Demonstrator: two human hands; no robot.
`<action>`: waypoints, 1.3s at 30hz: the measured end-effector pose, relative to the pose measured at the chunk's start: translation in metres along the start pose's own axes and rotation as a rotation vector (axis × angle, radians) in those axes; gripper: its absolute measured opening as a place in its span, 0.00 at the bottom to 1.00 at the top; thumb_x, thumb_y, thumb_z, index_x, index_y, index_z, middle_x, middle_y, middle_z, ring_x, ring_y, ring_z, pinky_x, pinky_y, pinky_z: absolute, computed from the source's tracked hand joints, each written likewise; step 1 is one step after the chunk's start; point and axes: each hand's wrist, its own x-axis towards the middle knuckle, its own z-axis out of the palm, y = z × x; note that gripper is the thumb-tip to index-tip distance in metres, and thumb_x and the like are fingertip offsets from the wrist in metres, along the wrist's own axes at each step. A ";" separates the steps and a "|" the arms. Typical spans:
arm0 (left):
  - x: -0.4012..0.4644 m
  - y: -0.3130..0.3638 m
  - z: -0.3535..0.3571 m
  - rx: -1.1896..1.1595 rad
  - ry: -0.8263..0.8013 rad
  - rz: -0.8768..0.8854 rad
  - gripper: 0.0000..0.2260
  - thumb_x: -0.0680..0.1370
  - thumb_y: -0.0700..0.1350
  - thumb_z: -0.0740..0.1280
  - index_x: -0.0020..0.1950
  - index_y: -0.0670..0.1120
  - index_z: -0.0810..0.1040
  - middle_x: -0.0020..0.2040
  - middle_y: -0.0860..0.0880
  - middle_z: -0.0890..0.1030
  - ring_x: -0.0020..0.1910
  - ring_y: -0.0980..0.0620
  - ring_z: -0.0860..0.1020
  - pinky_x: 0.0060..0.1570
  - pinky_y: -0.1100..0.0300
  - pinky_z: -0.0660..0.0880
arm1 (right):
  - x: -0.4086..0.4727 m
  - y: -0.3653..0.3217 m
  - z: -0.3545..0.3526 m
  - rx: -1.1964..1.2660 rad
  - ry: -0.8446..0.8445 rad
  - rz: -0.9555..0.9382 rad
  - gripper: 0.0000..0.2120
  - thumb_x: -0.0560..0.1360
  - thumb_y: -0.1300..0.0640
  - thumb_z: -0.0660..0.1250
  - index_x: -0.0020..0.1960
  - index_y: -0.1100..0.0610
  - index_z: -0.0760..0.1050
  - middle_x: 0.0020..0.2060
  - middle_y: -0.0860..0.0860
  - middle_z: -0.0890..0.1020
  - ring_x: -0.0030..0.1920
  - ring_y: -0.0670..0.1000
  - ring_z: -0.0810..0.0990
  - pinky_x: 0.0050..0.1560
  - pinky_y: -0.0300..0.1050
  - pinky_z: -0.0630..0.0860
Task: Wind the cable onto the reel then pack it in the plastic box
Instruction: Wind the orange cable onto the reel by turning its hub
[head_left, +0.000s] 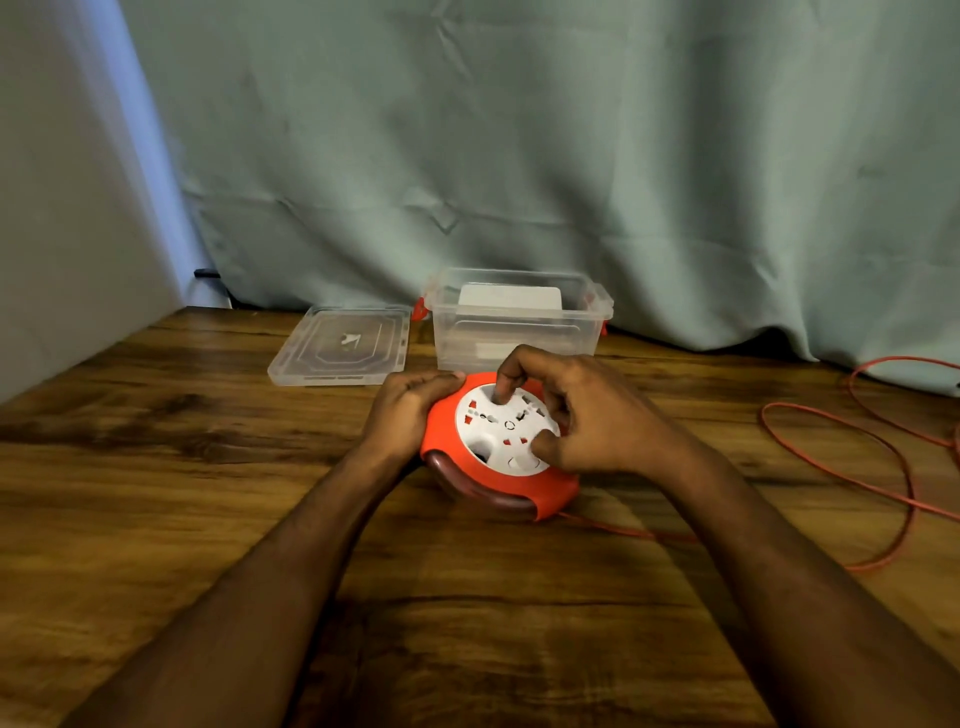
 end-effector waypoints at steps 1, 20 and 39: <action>0.000 0.000 0.000 0.002 -0.004 -0.001 0.08 0.79 0.40 0.68 0.46 0.37 0.85 0.43 0.34 0.85 0.38 0.40 0.82 0.41 0.52 0.79 | 0.000 0.001 -0.001 -0.025 -0.026 0.010 0.27 0.65 0.61 0.76 0.59 0.41 0.75 0.34 0.34 0.78 0.32 0.44 0.74 0.32 0.47 0.72; -0.005 0.004 0.001 0.004 -0.032 -0.016 0.08 0.79 0.41 0.68 0.45 0.41 0.86 0.42 0.39 0.86 0.36 0.42 0.84 0.37 0.54 0.81 | 0.002 0.014 -0.004 0.184 -0.136 0.001 0.34 0.67 0.63 0.79 0.64 0.41 0.67 0.61 0.37 0.84 0.36 0.45 0.78 0.39 0.56 0.83; -0.006 0.006 0.003 -0.005 0.020 -0.034 0.07 0.78 0.40 0.68 0.45 0.42 0.85 0.38 0.44 0.87 0.34 0.47 0.84 0.35 0.57 0.81 | -0.004 0.004 -0.008 0.098 -0.071 0.058 0.35 0.64 0.48 0.85 0.59 0.35 0.64 0.57 0.41 0.85 0.54 0.47 0.86 0.43 0.53 0.87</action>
